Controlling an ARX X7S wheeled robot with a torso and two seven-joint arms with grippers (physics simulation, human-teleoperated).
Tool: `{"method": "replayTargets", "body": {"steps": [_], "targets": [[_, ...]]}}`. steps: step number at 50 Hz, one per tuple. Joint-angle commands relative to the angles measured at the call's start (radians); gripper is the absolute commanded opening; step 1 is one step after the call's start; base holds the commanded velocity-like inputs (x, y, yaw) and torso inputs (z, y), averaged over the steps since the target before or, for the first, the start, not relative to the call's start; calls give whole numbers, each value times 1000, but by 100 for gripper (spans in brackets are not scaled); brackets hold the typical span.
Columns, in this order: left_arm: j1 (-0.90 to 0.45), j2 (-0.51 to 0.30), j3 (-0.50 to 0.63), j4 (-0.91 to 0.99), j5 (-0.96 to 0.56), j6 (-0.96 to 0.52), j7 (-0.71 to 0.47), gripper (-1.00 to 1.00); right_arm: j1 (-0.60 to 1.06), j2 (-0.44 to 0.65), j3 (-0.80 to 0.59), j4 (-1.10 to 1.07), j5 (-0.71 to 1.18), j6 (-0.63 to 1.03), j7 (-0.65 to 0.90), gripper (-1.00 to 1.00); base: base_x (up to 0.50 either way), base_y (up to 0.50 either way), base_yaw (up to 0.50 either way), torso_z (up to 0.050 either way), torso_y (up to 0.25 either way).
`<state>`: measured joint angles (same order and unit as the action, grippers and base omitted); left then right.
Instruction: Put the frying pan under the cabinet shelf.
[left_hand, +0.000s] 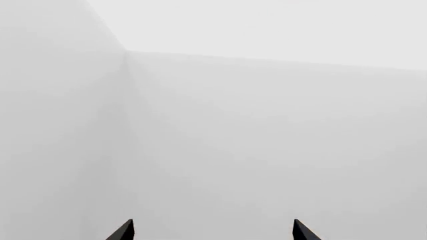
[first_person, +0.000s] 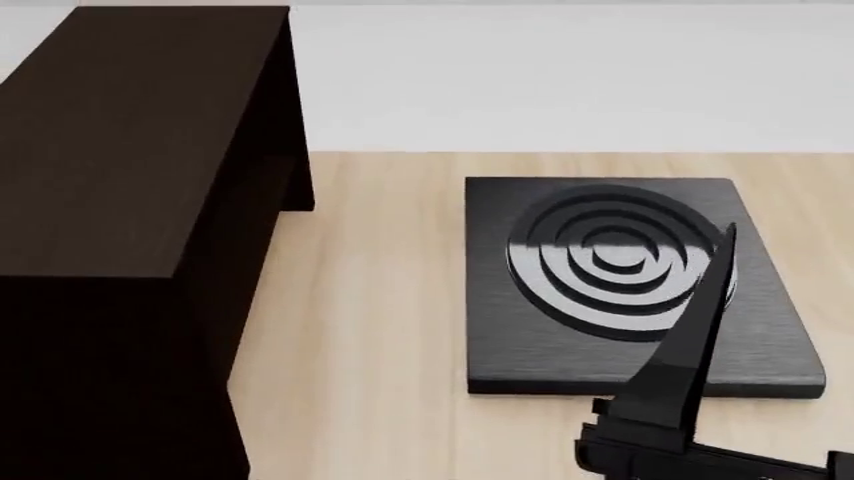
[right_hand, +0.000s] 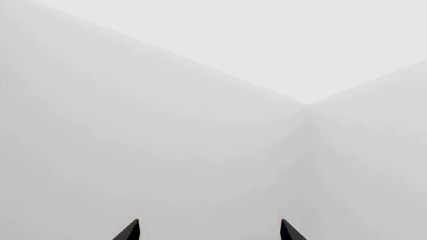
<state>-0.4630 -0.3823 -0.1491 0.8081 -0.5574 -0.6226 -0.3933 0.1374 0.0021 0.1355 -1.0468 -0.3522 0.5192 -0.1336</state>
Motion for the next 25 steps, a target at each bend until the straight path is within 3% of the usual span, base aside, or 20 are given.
{"method": "replayTargets", "body": {"steps": [1, 3, 6, 9, 12, 16, 18, 22, 25], "targets": [[-5, -3, 0, -2, -7, 4, -2, 100, 67, -1, 42, 0, -21, 111, -60, 100, 0, 0, 0, 0, 0], [-5, -6, -7, 0, -13, 4, -2, 100, 147, -2, 88, 0, -58, 207, -148, 100, 0, 0, 0, 0, 0], [-5, -7, -13, 2, -19, 5, -2, 100, 307, -2, 92, 0, -273, 357, -375, 100, 0, 0, 0, 0, 0], [-7, -5, -16, -3, -23, 12, 0, 100, 536, -2, 37, 0, -680, 553, -775, 100, 0, 0, 0, 0, 0], [-3, -4, -23, -1, -29, 16, 0, 100, 642, 16, 7, 15, -994, 604, -1067, 100, 0, 0, 0, 0, 0], [4, -6, -34, 9, -44, 13, -2, 100, 769, 66, 57, 105, -1214, 631, -1361, 100, 0, 0, 0, 0, 0], [3, -7, -36, 7, -46, 16, -1, 100, 792, 77, 95, 143, -1249, 626, -1436, 100, 0, 0, 0, 0, 0], [-1, -8, -38, 7, -53, 15, -2, 100, 794, 110, 187, 216, -1219, 594, -1437, 100, 0, 0, 0, 0, 0], [-4, -7, -32, -1, -49, 22, 1, 100, 731, 257, 106, 253, -1192, 740, -1437, 100, 0, 0, 0, 0, 0]]}}
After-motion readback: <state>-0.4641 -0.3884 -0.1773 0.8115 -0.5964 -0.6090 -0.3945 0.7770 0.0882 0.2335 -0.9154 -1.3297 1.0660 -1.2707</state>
